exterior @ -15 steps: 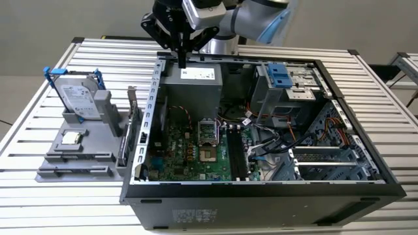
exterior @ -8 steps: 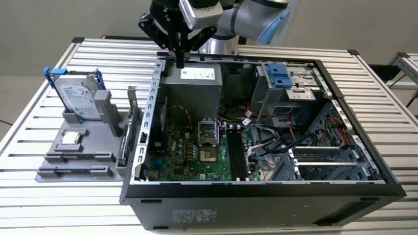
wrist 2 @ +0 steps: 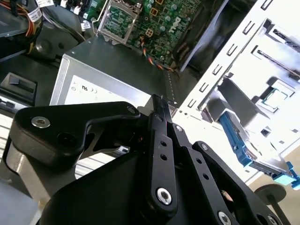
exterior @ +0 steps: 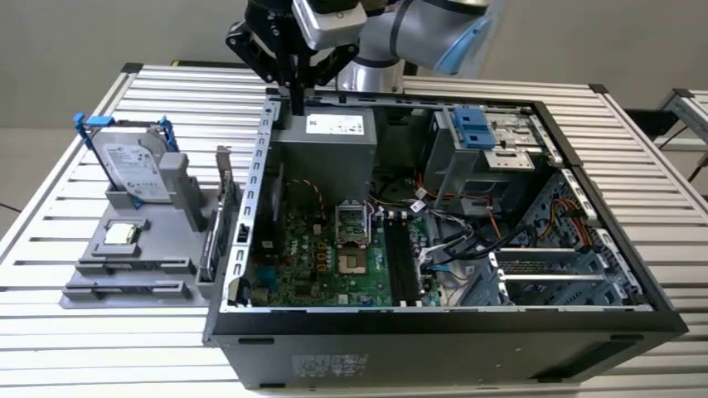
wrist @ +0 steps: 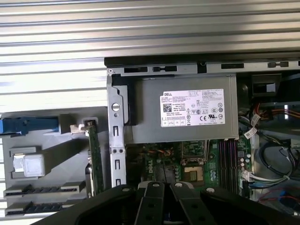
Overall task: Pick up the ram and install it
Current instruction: 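Reach for the ram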
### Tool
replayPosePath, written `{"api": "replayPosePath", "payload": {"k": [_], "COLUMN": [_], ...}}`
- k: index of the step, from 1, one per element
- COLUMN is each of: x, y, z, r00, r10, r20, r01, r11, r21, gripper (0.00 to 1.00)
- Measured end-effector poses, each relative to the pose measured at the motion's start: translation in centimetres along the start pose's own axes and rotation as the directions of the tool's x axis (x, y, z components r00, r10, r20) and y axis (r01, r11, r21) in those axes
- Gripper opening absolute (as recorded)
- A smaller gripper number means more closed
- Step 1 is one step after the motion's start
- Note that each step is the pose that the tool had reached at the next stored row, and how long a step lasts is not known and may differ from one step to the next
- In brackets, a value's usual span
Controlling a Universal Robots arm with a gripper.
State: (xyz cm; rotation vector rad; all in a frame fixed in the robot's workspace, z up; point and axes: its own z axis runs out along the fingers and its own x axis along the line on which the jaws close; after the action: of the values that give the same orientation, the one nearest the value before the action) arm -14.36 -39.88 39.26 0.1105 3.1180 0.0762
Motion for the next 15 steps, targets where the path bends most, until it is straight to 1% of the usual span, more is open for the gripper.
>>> {"api": "replayPosePath", "payload": {"k": [8, 15], "x": [0.62, 1.34], "y": [-0.04, -0.10], "z": [-0.01, -0.03], "r00": [1.0000, 1.0000], "r10": [0.000, 0.000], "r20": [0.0000, 0.0000], "r01": [0.000, 0.000], "r11": [1.0000, 1.0000], "r21": [-0.0004, -0.0005], "gripper": [0.00, 0.00]}}
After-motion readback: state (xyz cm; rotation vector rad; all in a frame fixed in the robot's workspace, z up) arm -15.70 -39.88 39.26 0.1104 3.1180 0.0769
